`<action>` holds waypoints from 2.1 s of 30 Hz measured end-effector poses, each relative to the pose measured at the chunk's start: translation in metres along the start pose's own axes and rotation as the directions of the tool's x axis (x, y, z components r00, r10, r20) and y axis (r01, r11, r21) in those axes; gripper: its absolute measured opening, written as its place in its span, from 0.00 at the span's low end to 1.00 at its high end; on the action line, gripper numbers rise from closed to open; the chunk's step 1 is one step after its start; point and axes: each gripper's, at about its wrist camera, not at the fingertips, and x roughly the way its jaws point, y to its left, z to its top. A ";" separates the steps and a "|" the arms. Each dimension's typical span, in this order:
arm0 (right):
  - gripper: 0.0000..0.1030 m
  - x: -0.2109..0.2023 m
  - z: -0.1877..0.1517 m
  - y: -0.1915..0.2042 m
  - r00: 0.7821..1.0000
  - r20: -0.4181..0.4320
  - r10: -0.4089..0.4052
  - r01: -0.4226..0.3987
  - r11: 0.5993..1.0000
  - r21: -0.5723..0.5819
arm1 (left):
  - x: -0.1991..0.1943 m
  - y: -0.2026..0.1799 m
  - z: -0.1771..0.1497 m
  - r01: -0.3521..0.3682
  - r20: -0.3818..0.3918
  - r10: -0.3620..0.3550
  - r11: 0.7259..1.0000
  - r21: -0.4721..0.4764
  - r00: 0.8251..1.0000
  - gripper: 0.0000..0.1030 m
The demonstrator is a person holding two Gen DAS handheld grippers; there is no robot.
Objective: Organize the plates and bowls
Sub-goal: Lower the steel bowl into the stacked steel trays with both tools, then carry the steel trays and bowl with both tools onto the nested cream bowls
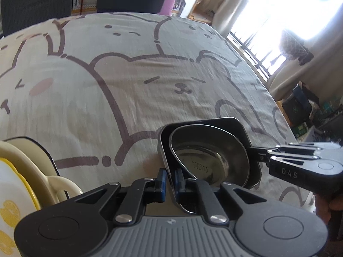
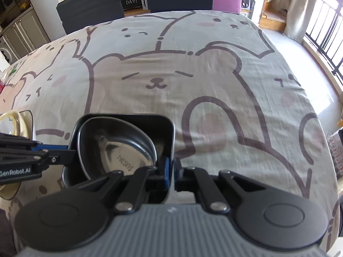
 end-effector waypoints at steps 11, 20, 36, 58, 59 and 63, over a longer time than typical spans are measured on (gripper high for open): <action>0.05 -0.004 -0.002 -0.009 0.999 0.017 0.047 -0.048 0.997 0.061 | -0.002 0.014 0.000 0.050 0.005 -0.050 0.994 -0.093 0.999 0.06; 0.05 -0.037 -0.001 -0.026 0.977 0.144 0.156 -0.179 0.969 0.167 | -0.048 0.025 0.003 0.144 0.128 -0.127 0.980 -0.138 0.984 0.06; 0.06 -0.076 0.016 0.035 0.875 0.306 0.375 -0.424 0.898 0.114 | -0.174 0.101 -0.027 0.241 0.398 -0.117 0.931 -0.275 0.910 0.06; 0.08 -0.038 0.036 0.177 0.906 0.098 0.412 -0.407 0.911 -0.067 | -0.207 0.196 -0.070 0.039 0.284 0.094 0.903 -0.429 0.954 0.06; 0.08 -0.036 0.035 0.179 0.910 0.085 0.407 -0.401 0.913 -0.073 | -0.205 0.198 -0.071 0.030 0.273 0.097 0.905 -0.425 0.957 0.06; 0.09 -0.026 0.034 0.187 0.924 0.031 0.380 -0.377 0.923 -0.084 | -0.194 0.201 -0.071 0.013 0.229 0.090 0.910 -0.414 0.969 0.06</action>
